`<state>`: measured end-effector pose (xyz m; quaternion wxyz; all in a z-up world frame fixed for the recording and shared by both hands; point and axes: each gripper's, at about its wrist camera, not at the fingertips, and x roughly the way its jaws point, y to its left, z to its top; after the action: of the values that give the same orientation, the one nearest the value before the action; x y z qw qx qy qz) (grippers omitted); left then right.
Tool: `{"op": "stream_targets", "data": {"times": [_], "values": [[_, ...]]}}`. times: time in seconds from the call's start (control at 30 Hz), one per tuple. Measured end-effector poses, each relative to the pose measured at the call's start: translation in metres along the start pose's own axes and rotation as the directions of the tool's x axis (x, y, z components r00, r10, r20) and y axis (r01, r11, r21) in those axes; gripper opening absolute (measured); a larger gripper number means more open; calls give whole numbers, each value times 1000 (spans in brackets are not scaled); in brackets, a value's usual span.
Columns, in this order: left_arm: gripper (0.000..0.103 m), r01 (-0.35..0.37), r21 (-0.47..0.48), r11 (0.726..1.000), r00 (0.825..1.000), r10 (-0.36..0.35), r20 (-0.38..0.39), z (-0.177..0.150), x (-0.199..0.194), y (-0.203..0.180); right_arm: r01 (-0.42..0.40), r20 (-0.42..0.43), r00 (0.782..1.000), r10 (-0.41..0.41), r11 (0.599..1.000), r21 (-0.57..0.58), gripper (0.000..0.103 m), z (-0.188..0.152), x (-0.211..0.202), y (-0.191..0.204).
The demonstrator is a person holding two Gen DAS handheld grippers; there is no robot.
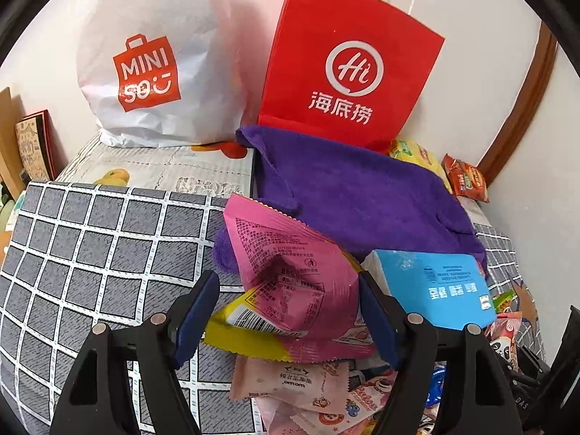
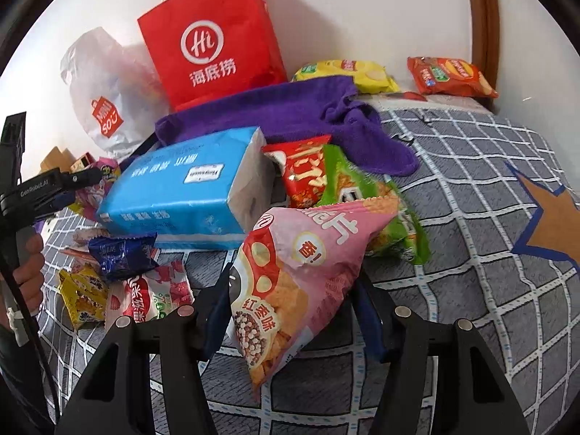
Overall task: Organize snacks
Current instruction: 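Lift both held pink bags up toward the purple towel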
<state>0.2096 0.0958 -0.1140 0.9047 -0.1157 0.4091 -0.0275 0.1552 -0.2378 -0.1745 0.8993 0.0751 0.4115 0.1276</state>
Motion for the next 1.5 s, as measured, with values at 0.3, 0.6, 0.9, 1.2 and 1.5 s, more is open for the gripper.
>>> {"op": "stream_targets", "data": {"times": [0.3, 0.6, 0.9, 1.2, 1.5], "values": [[75, -26, 11, 1000, 999, 25, 45, 1, -11, 0, 23, 39, 999, -24, 999, 39, 59, -11, -39, 8], [75, -15, 21, 1000, 997, 13, 78, 2, -24, 3, 22, 106, 994, -25, 999, 28, 59, -18, -85, 37], [75, 18, 17, 1000, 996, -19, 86, -11, -64, 6, 59, 129, 990, -58, 998, -2, 59, -14, -108, 55], [75, 54, 47, 997, 996, -57, 62, -37, -102, -12, 48, 121, 992, -47, 999, -9, 59, -2, -111, 61], [75, 155, 60, 986, 987, -157, 40, -27, -121, -37, 84, 118, 990, -83, 996, -7, 59, 27, -115, 61]]}}
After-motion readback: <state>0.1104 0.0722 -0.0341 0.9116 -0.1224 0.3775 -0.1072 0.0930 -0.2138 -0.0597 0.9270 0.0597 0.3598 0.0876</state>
